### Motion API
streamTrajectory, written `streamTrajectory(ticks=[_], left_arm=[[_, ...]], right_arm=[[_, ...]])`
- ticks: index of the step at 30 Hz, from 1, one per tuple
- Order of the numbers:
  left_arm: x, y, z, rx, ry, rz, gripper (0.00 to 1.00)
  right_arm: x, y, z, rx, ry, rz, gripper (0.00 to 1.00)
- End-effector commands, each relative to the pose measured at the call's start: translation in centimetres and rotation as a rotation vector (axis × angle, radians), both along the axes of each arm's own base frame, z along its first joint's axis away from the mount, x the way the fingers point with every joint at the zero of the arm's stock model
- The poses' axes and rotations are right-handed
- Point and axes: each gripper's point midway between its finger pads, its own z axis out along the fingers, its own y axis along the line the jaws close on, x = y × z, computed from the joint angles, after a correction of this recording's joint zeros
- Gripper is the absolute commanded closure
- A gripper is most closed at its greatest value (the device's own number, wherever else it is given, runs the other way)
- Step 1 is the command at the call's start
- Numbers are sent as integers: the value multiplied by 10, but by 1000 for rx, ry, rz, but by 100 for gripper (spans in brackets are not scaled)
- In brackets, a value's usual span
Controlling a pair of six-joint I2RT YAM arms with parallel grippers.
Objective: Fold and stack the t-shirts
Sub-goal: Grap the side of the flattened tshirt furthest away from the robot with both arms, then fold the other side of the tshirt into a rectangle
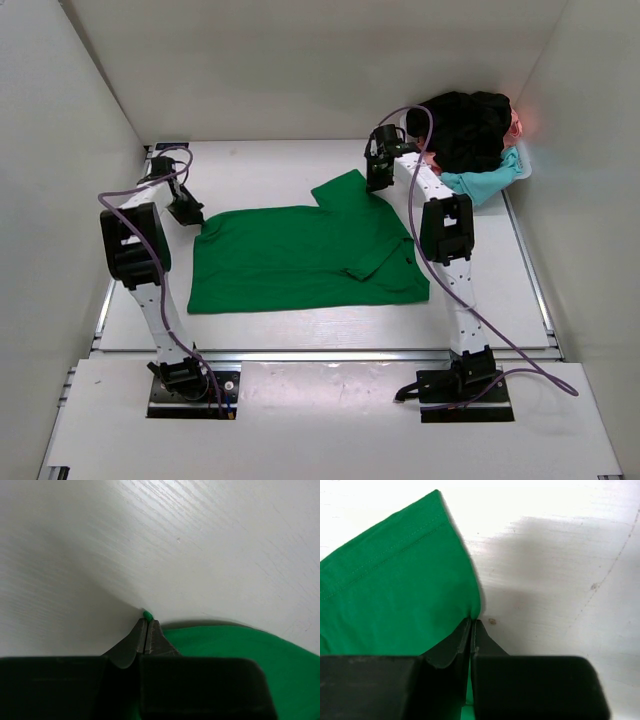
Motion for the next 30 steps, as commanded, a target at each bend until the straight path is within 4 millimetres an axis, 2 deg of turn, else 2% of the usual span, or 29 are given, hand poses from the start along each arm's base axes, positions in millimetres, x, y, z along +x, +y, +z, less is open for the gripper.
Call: streamTrajectory(ticks=[1, 2, 3, 4, 5, 6, 8, 9, 10, 11, 12, 13, 16, 17, 19, 20, 21, 22, 26, 28, 30], left_arm=[[-5, 5, 43, 11, -78, -14, 100], [-5, 9, 47, 13, -92, -5, 100], [-9, 7, 50, 4, -94, -1, 100], [-13, 6, 46, 4, -87, -4, 100], [-13, 5, 50, 3, -100, -6, 100], [-16, 7, 53, 8, -105, -3, 100], [-22, 10, 53, 9, -105, -4, 100], [-26, 5, 50, 12, -95, -17, 100], [-30, 9, 49, 21, -90, -16, 100], [-35, 4, 48, 19, -83, -27, 100], [-36, 7, 52, 30, -91, -30, 100], [-41, 7, 49, 40, -79, -38, 100], [-53, 9, 49, 65, -69, -46, 100], [-60, 8, 44, 68, -45, -54, 100], [-63, 7, 47, 90, -50, -80, 100], [-67, 9, 44, 91, -40, -71, 100], [-68, 9, 45, 97, -45, -83, 100], [-68, 9, 48, 120, -50, -100, 100], [-68, 22, 53, 217, -43, -149, 100], [-66, 23, 57, 230, -55, -164, 100], [-66, 19, 56, 235, -57, -184, 100]], right_arm=[[3, -8, 75, -14, -124, -14, 100], [-4, -10, 70, -10, -101, -10, 100], [-12, -8, 75, -5, -107, -4, 100], [-14, -6, 94, 8, -155, 5, 100], [-25, -13, 81, 1, -121, -3, 100], [-28, -13, 100, 12, -161, 1, 100], [-46, -17, 100, 10, -148, 15, 100], [-54, -19, 94, 9, -132, 15, 100], [-58, -17, 99, 30, -137, 25, 100], [-64, -24, 103, 37, -136, 5, 100], [-71, -22, 94, 48, -111, 16, 100], [-73, -25, 107, 60, -135, 15, 100], [-95, -27, 99, 73, -102, 18, 100], [-99, -29, 105, 76, -114, 12, 99], [-120, -27, 93, 85, -70, 27, 100], [-125, -26, 100, 89, -88, 26, 100], [-135, -25, 98, 95, -79, 36, 100], [-144, -25, 90, 92, -61, 45, 100], [-168, -24, 92, 109, -67, 54, 99], [-182, -26, 84, 106, -49, 61, 100], [-190, -28, 85, 116, -50, 58, 100]])
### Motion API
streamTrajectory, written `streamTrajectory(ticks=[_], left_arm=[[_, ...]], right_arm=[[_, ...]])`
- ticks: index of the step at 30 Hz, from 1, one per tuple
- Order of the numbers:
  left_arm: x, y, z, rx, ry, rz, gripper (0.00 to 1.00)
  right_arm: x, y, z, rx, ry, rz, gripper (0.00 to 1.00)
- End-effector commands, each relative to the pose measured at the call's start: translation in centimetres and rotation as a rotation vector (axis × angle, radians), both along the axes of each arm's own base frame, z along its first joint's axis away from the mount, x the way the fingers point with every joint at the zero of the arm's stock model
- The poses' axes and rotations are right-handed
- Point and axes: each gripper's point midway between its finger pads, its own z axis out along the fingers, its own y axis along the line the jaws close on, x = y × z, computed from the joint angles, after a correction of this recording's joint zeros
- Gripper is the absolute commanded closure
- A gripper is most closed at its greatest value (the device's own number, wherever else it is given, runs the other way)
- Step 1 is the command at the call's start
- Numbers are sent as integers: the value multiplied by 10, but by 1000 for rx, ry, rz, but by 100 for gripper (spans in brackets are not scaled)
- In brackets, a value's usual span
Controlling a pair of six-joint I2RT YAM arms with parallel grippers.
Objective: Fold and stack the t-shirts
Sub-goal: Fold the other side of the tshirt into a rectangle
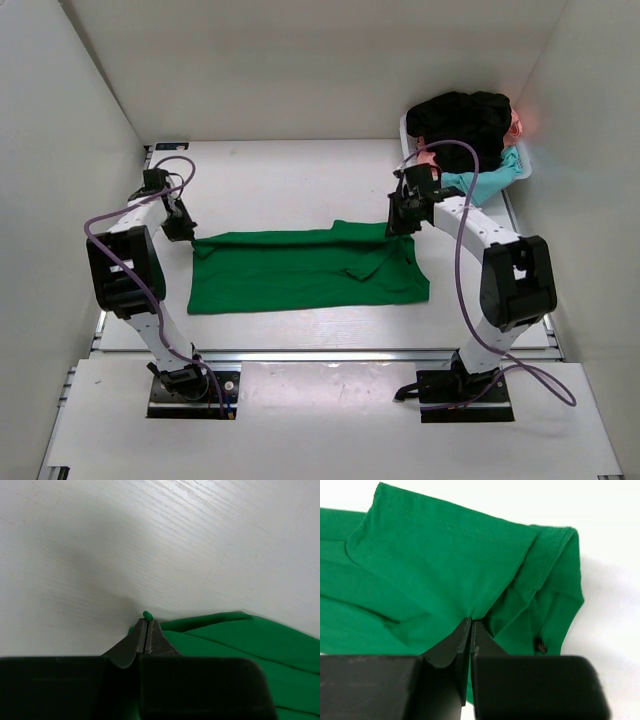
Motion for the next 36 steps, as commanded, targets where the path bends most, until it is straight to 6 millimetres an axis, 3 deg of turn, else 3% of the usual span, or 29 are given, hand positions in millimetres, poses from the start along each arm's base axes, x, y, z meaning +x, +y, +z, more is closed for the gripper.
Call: streamTrajectory(ticks=[1, 7, 15, 30, 31, 32, 33, 35, 36], left_arm=[[4, 6, 27, 81, -66, -54, 100], [-2, 0, 33, 130, -76, -122, 100], [-8, -5, 42, 238, -80, -225, 100], [-44, 1, 39, 426, -1, -266, 100], [-48, 7, 41, 461, 11, -249, 92], [-47, 9, 46, 490, 6, -239, 71], [-48, 10, 48, 506, 7, -221, 61], [-52, 14, 52, 538, 18, -194, 47], [-53, 15, 55, 548, 18, -189, 45]], right_arm=[[0, 5, 26, 38, -106, 9, 100], [-30, -1, 15, 35, -59, 10, 100], [-49, -15, 7, 26, -33, -6, 100], [-80, -15, -8, 45, 11, 2, 100], [-84, -16, -12, 45, 24, 0, 100], [-85, -16, -14, 38, 23, -1, 100], [-88, -15, -15, 46, 30, 5, 99], [-93, -18, -22, 48, 50, -6, 100], [-93, -19, -20, 53, 51, -11, 100]])
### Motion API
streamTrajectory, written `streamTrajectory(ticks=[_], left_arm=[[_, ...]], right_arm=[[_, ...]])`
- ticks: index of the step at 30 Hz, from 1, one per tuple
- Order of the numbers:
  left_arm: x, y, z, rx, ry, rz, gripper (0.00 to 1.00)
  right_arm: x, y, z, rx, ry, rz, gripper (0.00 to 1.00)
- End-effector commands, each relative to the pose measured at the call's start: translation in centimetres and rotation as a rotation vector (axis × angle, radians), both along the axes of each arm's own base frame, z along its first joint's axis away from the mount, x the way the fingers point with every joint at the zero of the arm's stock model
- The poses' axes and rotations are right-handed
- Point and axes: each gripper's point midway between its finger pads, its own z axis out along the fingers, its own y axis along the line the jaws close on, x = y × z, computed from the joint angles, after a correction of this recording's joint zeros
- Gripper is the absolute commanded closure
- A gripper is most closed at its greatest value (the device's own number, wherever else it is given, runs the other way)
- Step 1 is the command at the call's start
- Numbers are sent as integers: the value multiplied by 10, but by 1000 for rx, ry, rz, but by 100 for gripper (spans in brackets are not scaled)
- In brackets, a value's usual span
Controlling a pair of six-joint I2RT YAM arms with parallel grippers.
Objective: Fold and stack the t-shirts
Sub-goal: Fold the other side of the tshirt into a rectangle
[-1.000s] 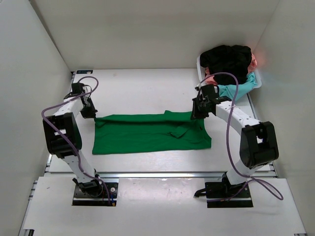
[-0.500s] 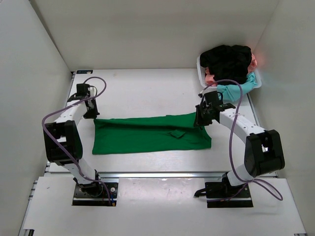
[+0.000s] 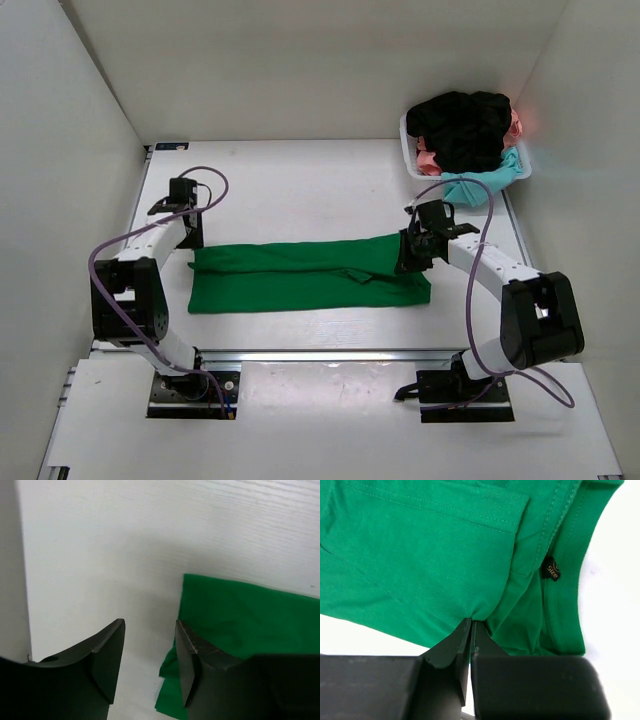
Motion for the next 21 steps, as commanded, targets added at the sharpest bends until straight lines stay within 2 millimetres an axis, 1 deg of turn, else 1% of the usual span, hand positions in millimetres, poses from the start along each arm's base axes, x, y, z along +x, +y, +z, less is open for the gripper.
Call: streamTrajectory(ticks=[1, 3, 5, 6, 7, 8, 9, 11, 12, 13, 14, 15, 16, 17, 18, 19, 21], left_arm=[[-5, 13, 30, 97, -71, 54, 44], [-5, 19, 34, 104, -85, 96, 41], [-3, 19, 39, 85, -99, 105, 41], [-2, 17, 39, 77, -101, 102, 42], [0, 13, 40, 66, -101, 92, 42], [4, 9, 41, 50, -106, 73, 43], [10, 5, 43, 37, -115, 52, 44], [26, -31, 42, -49, -132, -71, 45], [33, -48, 39, -101, -141, -117, 46], [36, -58, 32, -132, -128, -139, 48], [43, -75, 35, -178, -144, -176, 48], [46, -94, 27, -215, -131, -216, 49], [48, -106, 20, -233, -117, -236, 50], [48, -122, 16, -237, -103, -274, 50], [49, -135, 8, -234, -86, -295, 50], [45, -140, -1, -235, -57, -307, 50], [33, -160, -18, -265, -3, -327, 50]], right_arm=[[0, -2, 6, 21, -28, -16, 100], [-5, -3, 2, 19, -12, -8, 100], [-6, -6, 1, 5, -8, -15, 100], [-7, -9, 0, -14, 1, -25, 92], [-11, -14, -2, -35, 19, -45, 80], [-12, -19, -4, -42, 30, -65, 74], [-11, -23, -1, -65, 29, -84, 65], [-8, -30, 4, -105, 17, -106, 54], [-5, -30, 9, -109, 4, -114, 52], [-2, -30, 13, -110, -4, -116, 52], [-2, -28, 11, -109, 6, -121, 52], [-2, -25, 12, -109, 12, -123, 51], [-2, -21, 9, -113, 24, -115, 51], [-3, -19, 5, -118, 45, -115, 52], [-5, -12, -1, -121, 75, -99, 52], [-6, -7, -4, -132, 88, -81, 52], [-8, 3, -16, -142, 132, -56, 52]])
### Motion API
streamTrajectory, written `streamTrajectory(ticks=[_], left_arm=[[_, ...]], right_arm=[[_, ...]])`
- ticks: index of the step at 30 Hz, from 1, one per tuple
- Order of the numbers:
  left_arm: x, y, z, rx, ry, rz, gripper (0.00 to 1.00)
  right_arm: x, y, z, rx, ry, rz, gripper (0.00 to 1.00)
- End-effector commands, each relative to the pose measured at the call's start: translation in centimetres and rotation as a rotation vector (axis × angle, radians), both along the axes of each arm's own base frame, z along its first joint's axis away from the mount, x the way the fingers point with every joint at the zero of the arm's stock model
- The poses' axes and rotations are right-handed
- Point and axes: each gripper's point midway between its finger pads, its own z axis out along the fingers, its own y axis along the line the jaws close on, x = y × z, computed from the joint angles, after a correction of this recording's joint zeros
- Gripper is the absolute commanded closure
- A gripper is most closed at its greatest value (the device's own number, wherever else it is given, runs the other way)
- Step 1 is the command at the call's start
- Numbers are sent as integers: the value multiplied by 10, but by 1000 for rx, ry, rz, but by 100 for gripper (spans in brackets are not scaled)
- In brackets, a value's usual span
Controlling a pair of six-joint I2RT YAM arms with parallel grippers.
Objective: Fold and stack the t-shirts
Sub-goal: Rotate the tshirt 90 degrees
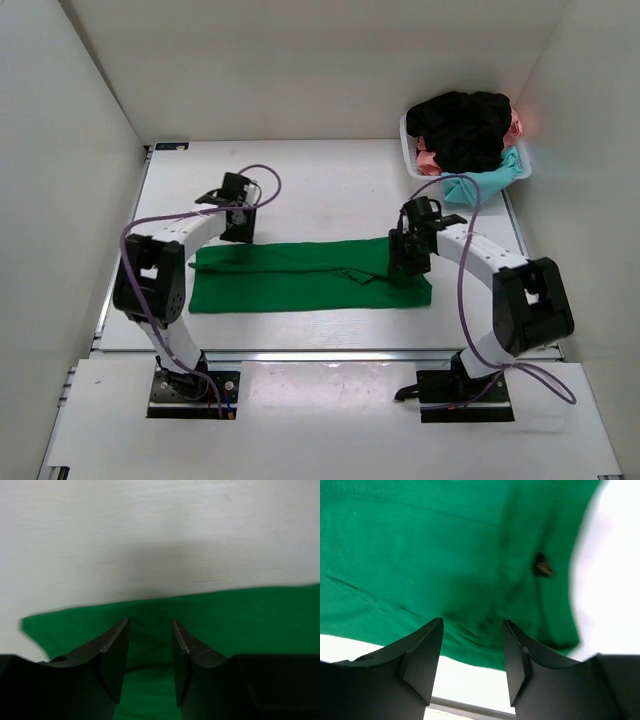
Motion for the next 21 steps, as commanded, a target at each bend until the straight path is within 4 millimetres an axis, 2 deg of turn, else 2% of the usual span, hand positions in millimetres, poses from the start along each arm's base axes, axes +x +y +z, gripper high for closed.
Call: streamTrajectory(ticks=[1, 2, 3, 4, 5, 6, 7, 8, 9, 10, 11, 12, 13, 14, 15, 16, 17, 18, 19, 20, 21], left_arm=[[-16, -38, -18, -92, 76, -38, 51], [-24, -39, -26, -104, 109, -26, 51], [-34, -44, -35, -131, 161, 7, 52], [-45, -44, -39, -141, 206, 14, 54], [-58, -45, -44, -146, 257, 32, 54], [-65, -46, -45, -147, 281, 38, 54], [-77, -45, -48, -136, 326, 44, 54], [-87, -47, -48, -145, 369, 50, 55], [-95, -53, -48, -148, 392, 32, 57], [-109, -63, -47, -173, 449, 8, 58], [-120, -70, -44, -211, 492, -6, 58], [-131, -81, -44, -231, 529, -44, 60], [-146, -101, -38, -289, 593, -95, 61], [-165, -117, -32, -339, 665, -141, 61], [-167, -130, -22, -380, 681, -168, 62], [-169, -139, -13, -391, 687, -187, 62], [-164, -147, 1, -422, 662, -193, 61], [-159, -152, 11, -449, 636, -169, 61], [-147, -158, 26, -494, 583, -145, 60], [-132, -158, 37, -540, 536, -110, 60], [-118, -159, 54, -601, 467, -75, 59]], right_arm=[[4, 15, -10, -21, 47, 8, 52], [5, 23, -17, -20, 64, 21, 52], [23, 29, -15, -14, 48, 19, 52], [26, 31, -28, -31, 79, 27, 52], [46, 38, -21, -20, 55, 26, 52], [53, 42, -35, -13, 93, 32, 52], [76, 49, -38, -9, 79, 35, 52], [106, 59, -21, 19, 23, 33, 52], [113, 65, -34, 16, 55, 53, 52], [143, 74, -30, 26, 13, 71, 52], [170, 90, -8, 61, -47, 87, 52], [196, 103, 1, 81, -85, 117, 51], [201, 108, -15, 73, -55, 146, 51], [227, 121, -1, 91, -120, 171, 51], [248, 127, 31, 110, -193, 166, 51], [250, 127, 23, 102, -171, 168, 51], [266, 133, 50, 119, -245, 169, 51], [273, 131, 70, 118, -289, 154, 50], [275, 129, 84, 132, -310, 141, 50], [274, 128, 107, 140, -353, 142, 51], [269, 125, 104, 127, -342, 141, 51]])
